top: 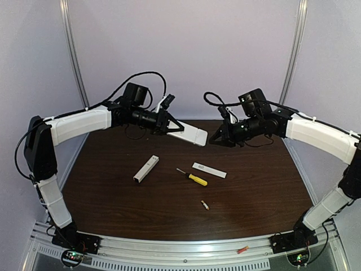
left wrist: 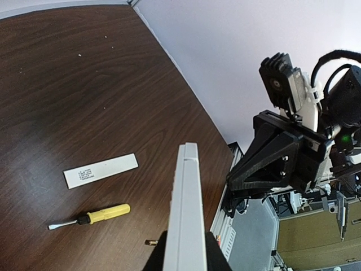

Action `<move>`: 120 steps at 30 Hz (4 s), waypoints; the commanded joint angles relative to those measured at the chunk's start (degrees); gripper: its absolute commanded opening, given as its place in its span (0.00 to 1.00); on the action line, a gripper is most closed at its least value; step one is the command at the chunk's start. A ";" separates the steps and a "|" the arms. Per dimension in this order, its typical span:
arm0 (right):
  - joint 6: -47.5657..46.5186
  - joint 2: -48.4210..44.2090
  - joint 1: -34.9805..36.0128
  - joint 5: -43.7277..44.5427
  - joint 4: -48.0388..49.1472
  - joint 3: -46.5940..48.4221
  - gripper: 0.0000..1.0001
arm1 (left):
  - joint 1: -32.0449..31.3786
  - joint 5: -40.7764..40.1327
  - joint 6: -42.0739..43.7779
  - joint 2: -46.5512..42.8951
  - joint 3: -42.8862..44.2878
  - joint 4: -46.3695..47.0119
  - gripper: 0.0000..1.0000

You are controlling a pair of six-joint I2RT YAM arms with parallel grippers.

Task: Unload the batteries from the remote control
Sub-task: Remove the battery cover from the remote control.

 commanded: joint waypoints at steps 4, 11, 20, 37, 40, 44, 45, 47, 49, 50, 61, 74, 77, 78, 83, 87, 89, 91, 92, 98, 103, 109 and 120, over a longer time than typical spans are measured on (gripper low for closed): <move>1.02 4.70 0.88 -0.57 4.29 -1.79 0.02 | 0.33 -3.03 4.20 1.29 -1.85 -2.43 0.00; 1.03 9.13 1.71 -1.88 6.36 -1.63 0.02 | 0.33 -5.37 6.72 2.10 -4.13 -5.36 0.00; 0.86 13.55 2.01 -2.70 7.13 -1.34 0.01 | 0.42 -7.40 8.05 2.92 -7.80 -6.37 0.00; 0.59 15.99 2.16 -2.69 8.44 -4.85 0.00 | 0.86 -8.52 9.72 3.85 -11.90 -6.73 0.00; 0.68 16.36 2.18 -2.90 8.81 -5.49 0.00 | 0.86 -8.58 9.79 3.86 -12.43 -6.69 0.00; 0.85 16.84 2.78 -6.20 11.15 -6.11 0.12 | 0.86 -8.23 9.79 3.88 -12.95 -6.53 0.00; 0.85 17.23 3.27 -6.93 11.58 -5.83 0.20 | 0.86 -7.96 9.68 3.86 -13.13 -6.25 0.00; 0.86 18.24 4.16 -7.76 12.01 -4.95 0.42 | 0.86 -7.12 9.34 3.88 -13.65 -5.45 0.00; 1.17 19.38 4.49 -8.20 12.49 -3.92 0.58 | 0.86 -6.41 9.10 3.86 -13.86 -5.08 0.00; 1.56 19.81 4.54 -8.05 12.89 -3.64 0.64 | 0.86 -6.18 8.83 3.82 -13.87 -5.07 0.00; 4.95 23.10 4.64 -7.42 16.71 -3.48 0.70 | 0.86 -2.61 6.30 2.90 -12.91 -3.81 0.00; 7.89 25.87 4.64 -8.11 21.24 -4.09 0.57 | 0.86 -0.56 5.59 1.81 -12.86 -3.76 0.00; 8.13 25.86 4.62 -8.36 21.93 -4.79 0.48 | 0.86 -0.44 5.41 1.60 -12.81 -3.51 0.00; 8.22 25.86 4.64 -8.44 22.13 -4.96 0.46 | 0.88 -0.41 5.32 1.57 -12.81 -3.44 0.00; 8.79 25.79 4.64 -8.97 23.34 -5.85 0.40 | 0.86 -0.23 4.67 1.49 -12.97 -2.69 0.00; 8.31 25.47 4.64 -8.32 22.50 -6.05 0.33 | 0.86 -0.61 4.52 1.41 -12.99 -2.51 0.00; 7.57 25.30 4.64 -6.99 20.59 -5.86 0.32 | 0.86 -1.03 4.45 1.25 -13.08 -2.47 0.00; 6.18 25.33 4.68 -4.72 16.90 -5.15 0.32 | 0.86 -1.23 4.48 0.99 -13.16 -2.49 0.00; 5.65 25.36 4.65 -3.65 15.35 -4.87 0.32 | 0.86 -1.28 4.48 0.80 -13.13 -2.47 0.00; 5.39 24.41 4.64 -3.13 14.49 -5.76 0.24 | 0.86 -1.59 4.33 0.14 -13.20 -2.32 0.00; 5.95 22.26 4.63 -4.17 16.00 -7.46 0.24 | 0.86 -2.46 4.34 -0.01 -14.07 -2.37 0.00; 7.11 19.84 4.86 -8.39 20.86 -8.16 0.46 | 0.86 -2.62 4.70 -0.14 -14.30 -2.68 0.00; 9.65 21.60 4.99 -8.58 23.22 -6.50 0.58 | 0.86 -1.60 4.01 -0.55 -14.04 -1.96 0.00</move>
